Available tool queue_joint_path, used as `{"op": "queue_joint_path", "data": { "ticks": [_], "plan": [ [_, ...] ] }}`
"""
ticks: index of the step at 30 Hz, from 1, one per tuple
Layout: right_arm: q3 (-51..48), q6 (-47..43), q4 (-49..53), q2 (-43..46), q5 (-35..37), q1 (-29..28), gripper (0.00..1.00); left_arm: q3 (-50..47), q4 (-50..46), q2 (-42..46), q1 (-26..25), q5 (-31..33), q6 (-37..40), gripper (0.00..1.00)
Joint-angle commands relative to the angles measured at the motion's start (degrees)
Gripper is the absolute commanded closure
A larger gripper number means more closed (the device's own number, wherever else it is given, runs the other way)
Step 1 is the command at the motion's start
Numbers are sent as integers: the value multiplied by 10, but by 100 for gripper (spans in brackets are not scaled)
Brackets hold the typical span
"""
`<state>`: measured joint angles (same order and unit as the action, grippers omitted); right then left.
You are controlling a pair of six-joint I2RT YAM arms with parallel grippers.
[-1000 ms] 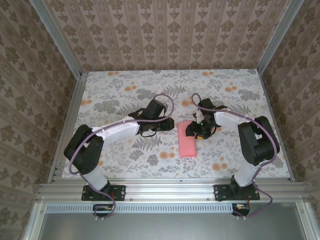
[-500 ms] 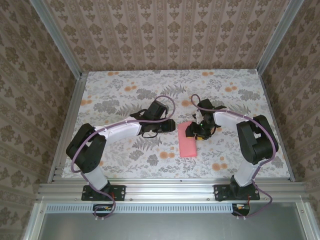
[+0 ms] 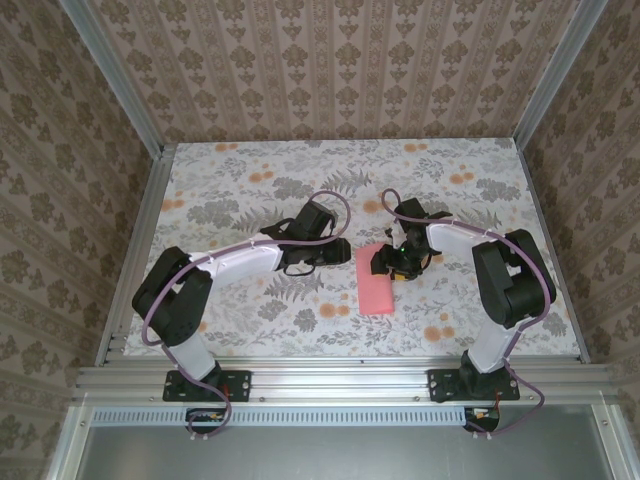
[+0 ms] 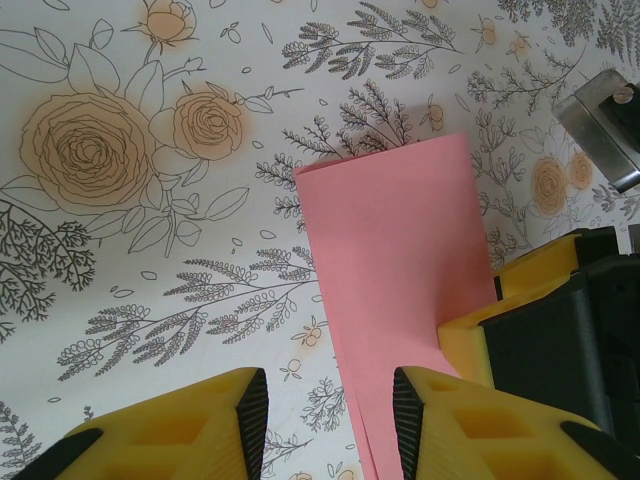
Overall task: Fold a paper plane with a square sheet of paper (pick it up from the middle)
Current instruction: Fold the square sheet of paper in half at the center of the table.
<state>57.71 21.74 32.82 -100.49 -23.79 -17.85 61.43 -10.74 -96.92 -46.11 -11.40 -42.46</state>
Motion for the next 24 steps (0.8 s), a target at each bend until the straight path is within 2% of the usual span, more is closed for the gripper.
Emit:
{"op": "queue_joint_path", "data": {
  "ticks": [1, 6, 18, 24],
  "plan": [
    [6, 15, -8, -2, -8, -3, 42, 19, -7, -7, -5, -1, 4, 59],
    [4, 23, -17, 8, -17, -3, 42, 19, -8, -7, -5, -1, 4, 59],
    [14, 0, 10, -12, 17, -15, 43, 22, -8, -10, -5, -2, 7, 59],
    [21, 0, 31, -29, 61, -18, 43, 25, -8, -13, -6, -4, 7, 59]
  ]
}}
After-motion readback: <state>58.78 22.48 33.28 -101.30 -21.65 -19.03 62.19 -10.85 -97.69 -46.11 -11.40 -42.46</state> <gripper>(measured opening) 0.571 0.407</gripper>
